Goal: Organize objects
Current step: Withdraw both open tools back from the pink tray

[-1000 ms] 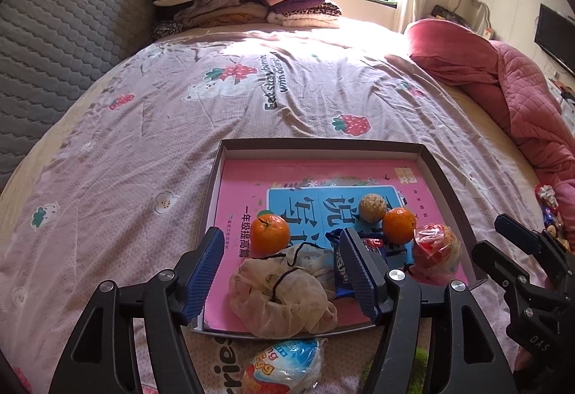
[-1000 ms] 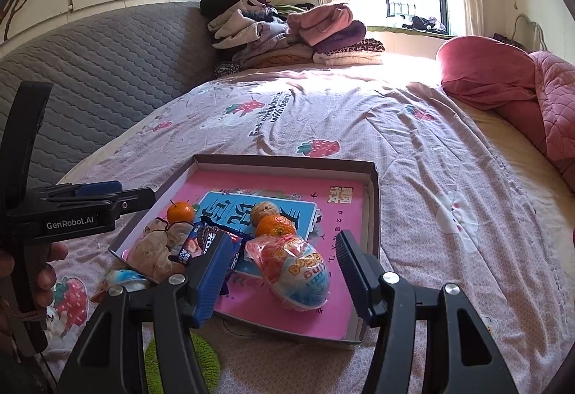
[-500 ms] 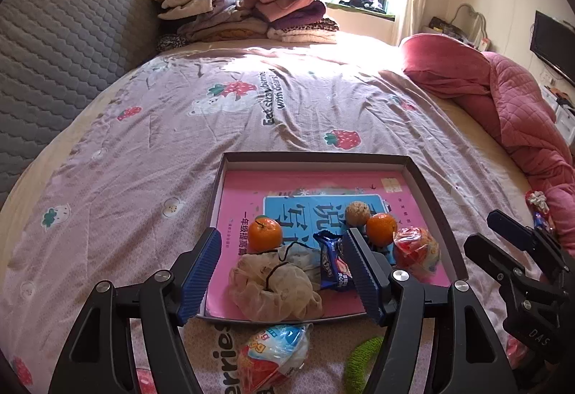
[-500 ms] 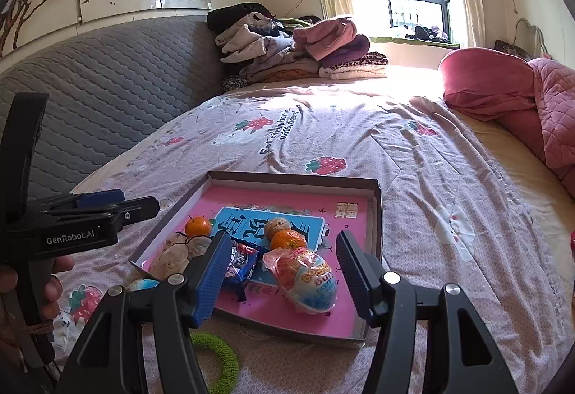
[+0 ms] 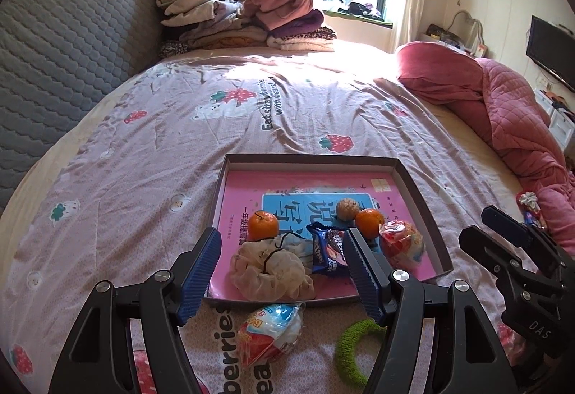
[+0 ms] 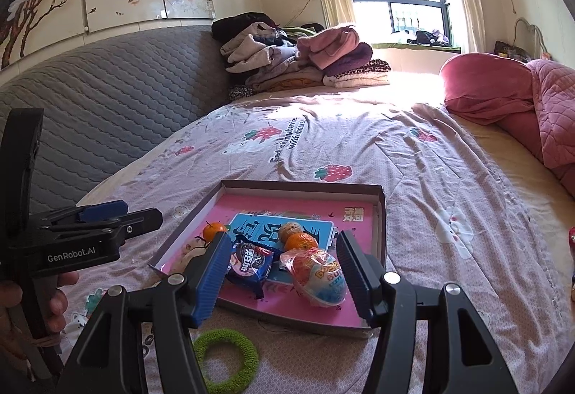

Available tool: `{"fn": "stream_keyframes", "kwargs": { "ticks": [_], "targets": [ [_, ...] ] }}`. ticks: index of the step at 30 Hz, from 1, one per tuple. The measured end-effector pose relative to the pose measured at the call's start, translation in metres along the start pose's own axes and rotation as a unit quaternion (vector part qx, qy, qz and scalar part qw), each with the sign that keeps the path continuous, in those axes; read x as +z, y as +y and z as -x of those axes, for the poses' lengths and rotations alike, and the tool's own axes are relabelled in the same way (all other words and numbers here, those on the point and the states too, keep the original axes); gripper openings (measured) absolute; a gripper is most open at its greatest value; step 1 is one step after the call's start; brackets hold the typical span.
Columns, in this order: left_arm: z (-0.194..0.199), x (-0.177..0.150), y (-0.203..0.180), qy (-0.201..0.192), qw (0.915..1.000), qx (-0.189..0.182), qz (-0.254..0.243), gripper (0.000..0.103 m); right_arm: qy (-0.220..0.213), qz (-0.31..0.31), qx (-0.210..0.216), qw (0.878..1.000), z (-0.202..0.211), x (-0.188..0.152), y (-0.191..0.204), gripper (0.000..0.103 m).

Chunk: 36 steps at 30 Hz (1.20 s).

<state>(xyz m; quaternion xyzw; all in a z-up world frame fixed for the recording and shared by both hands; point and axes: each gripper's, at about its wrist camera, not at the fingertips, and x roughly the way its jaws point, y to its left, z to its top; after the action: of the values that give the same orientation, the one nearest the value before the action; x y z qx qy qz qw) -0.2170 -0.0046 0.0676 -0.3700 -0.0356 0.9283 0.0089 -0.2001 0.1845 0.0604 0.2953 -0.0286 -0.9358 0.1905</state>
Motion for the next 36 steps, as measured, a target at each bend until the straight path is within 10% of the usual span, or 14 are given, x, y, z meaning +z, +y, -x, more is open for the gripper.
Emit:
{"fn": "stream_keyframes", "kwargs": {
  "ticks": [36],
  "targets": [
    [0.075,-0.045,0.003,-0.027,0.9994,-0.012,-0.019,0.072,-0.043,-0.009,0.024,0.999,0.078,-0.021,0.041,0.060]
  ]
}}
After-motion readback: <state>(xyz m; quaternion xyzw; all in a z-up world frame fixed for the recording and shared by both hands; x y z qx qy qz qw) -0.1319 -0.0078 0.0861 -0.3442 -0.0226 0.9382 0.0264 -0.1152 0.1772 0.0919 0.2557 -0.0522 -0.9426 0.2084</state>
